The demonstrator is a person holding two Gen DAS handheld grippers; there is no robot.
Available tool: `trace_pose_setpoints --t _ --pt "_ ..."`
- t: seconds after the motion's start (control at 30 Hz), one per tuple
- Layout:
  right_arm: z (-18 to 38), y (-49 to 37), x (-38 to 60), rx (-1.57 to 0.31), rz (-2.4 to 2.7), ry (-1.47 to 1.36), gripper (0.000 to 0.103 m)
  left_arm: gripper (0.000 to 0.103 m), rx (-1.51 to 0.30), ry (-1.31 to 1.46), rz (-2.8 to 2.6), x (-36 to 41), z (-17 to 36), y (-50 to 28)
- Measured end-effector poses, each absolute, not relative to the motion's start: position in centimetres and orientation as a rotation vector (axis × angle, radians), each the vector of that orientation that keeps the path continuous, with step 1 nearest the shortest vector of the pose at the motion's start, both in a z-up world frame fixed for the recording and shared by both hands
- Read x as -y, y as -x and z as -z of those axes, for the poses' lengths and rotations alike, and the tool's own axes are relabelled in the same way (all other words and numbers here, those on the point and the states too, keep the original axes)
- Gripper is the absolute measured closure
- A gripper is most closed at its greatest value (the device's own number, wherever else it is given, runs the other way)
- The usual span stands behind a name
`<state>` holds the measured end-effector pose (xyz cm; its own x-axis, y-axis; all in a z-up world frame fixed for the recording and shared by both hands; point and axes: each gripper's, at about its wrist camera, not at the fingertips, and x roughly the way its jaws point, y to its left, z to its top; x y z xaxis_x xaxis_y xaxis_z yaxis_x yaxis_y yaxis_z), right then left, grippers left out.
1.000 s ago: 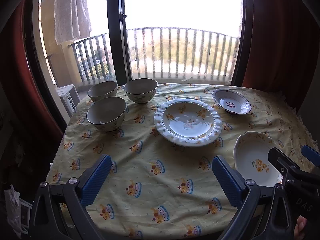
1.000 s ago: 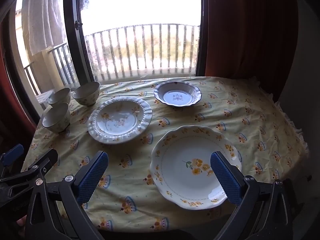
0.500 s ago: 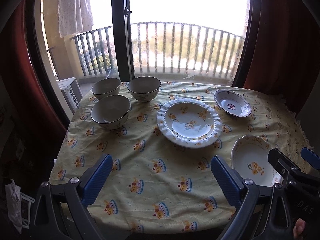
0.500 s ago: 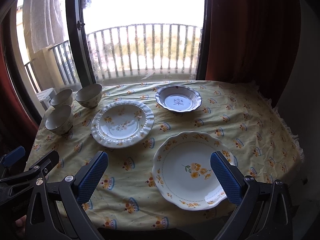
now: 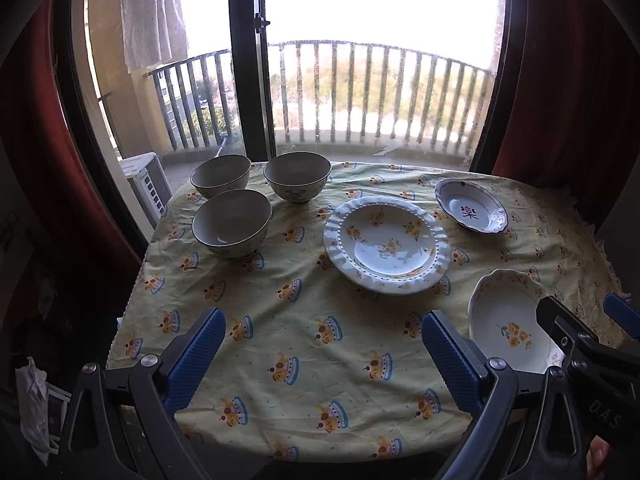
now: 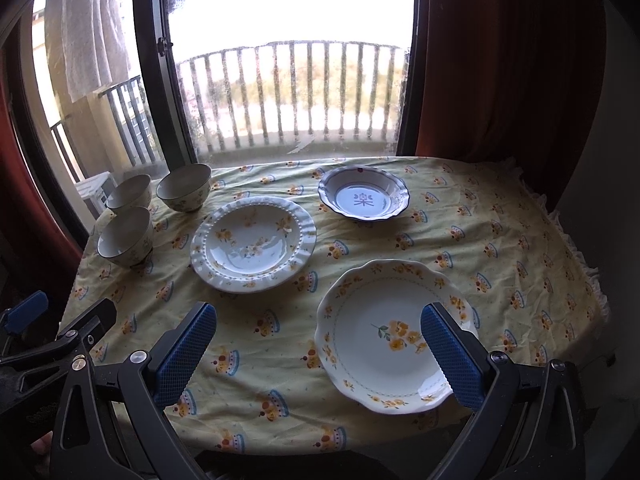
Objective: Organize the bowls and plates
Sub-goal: 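Move the right tool toward the large orange-flower scalloped plate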
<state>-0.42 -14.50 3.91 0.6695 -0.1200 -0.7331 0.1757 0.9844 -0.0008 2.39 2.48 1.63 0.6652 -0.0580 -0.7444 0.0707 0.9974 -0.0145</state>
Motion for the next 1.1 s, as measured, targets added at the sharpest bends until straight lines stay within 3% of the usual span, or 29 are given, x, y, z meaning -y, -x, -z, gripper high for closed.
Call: trace_pose_setpoints --t 1.1 --pt "-3.5 -0.4 12.3 -0.86 0.272 -0.08 0.001 0.003 -0.838 -0.042 0.16 -4.0 -1.4 -4.0"
